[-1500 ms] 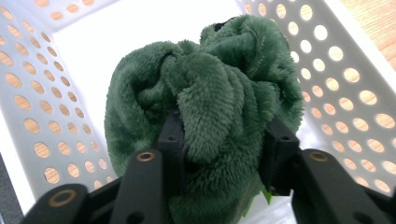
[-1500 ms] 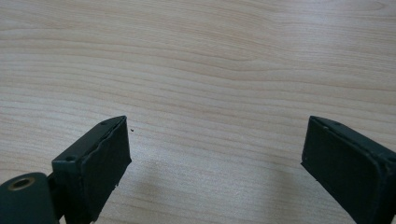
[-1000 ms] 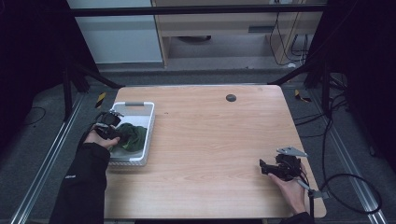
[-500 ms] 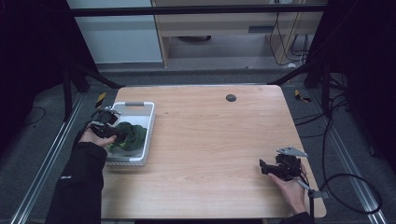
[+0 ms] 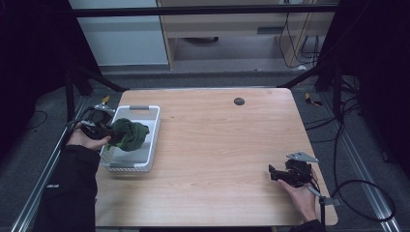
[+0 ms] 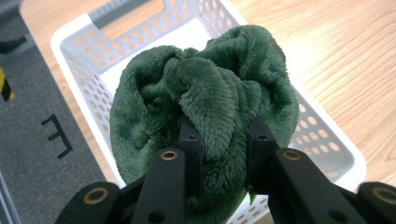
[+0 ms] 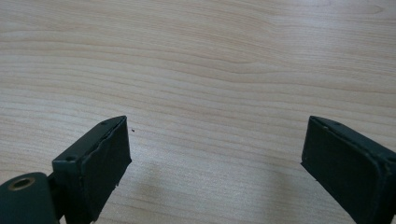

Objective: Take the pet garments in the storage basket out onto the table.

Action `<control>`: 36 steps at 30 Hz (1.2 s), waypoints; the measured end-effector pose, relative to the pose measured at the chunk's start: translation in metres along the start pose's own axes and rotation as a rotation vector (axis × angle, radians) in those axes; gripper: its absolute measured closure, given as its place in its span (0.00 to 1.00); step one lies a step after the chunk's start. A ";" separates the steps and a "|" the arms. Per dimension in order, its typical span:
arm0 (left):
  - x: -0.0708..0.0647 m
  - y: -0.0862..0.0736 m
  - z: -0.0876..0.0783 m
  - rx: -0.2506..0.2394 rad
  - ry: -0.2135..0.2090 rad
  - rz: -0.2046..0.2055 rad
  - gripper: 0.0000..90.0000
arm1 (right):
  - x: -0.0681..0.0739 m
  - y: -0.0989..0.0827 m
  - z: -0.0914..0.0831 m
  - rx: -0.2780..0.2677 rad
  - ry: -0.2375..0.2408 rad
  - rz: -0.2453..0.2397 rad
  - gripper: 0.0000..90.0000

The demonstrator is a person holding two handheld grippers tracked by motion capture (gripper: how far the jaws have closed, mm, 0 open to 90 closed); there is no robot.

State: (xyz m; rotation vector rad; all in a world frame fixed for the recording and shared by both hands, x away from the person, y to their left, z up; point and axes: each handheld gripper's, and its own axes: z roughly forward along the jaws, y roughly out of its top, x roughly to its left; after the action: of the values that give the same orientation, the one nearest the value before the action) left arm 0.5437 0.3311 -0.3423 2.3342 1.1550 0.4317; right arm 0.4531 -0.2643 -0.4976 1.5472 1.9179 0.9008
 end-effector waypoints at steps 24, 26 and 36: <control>-0.061 0.017 -0.053 -0.038 -0.073 0.209 0.81 | 0.000 0.000 -0.001 -0.007 0.006 -0.001 0.10; -0.070 0.020 -0.054 -0.039 -0.088 0.234 0.81 | 0.000 0.000 -0.001 -0.006 0.007 -0.005 0.10; -0.107 0.033 -0.056 -0.032 -0.141 0.352 0.81 | 0.000 0.000 0.000 -0.009 0.006 -0.008 0.10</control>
State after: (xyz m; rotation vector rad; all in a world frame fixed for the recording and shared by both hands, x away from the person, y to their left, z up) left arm 0.4751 0.2446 -0.2843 2.4991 0.6672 0.3946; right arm 0.4527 -0.2643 -0.4974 1.5325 1.9202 0.9109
